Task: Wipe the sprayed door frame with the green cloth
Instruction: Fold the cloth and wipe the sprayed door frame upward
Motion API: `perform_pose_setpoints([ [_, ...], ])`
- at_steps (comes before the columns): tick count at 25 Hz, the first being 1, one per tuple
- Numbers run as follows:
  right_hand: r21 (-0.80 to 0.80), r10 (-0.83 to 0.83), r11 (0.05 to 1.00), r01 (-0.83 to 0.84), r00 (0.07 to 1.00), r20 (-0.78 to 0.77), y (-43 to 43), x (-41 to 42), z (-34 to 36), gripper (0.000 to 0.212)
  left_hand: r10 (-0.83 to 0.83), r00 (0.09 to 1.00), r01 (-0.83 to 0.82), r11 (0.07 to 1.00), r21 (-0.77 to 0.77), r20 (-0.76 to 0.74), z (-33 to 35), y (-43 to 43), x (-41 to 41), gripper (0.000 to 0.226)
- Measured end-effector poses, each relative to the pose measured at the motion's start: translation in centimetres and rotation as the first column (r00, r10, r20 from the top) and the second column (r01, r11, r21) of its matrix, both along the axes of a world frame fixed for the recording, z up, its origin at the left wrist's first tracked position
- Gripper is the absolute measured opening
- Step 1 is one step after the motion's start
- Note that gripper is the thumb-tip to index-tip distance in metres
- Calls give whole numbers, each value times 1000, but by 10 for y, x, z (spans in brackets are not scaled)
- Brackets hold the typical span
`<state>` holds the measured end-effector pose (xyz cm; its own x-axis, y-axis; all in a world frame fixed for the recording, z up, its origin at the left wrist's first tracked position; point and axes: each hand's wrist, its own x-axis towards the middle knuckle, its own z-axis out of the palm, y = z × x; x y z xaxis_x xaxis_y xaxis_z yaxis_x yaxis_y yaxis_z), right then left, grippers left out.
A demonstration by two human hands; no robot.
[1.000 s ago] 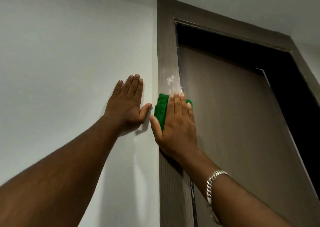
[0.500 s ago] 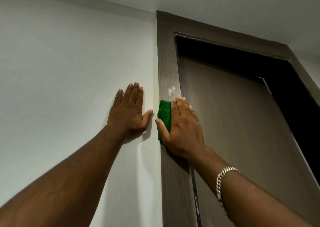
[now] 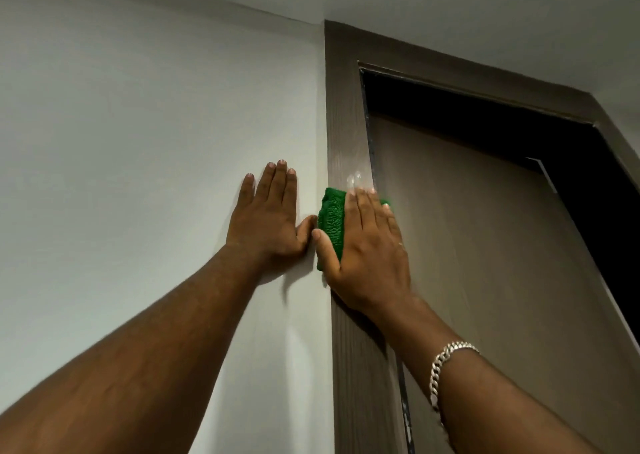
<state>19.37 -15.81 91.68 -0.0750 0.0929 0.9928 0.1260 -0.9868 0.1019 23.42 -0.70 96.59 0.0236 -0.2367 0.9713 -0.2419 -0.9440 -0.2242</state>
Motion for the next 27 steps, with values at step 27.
perform_pose_setpoints([
  [27, 59, 1, 998, 1, 999, -43, -13, 3, 52, 81, -20, 999, 20, 1000, -2, 25, 19, -4, 3, 75],
])
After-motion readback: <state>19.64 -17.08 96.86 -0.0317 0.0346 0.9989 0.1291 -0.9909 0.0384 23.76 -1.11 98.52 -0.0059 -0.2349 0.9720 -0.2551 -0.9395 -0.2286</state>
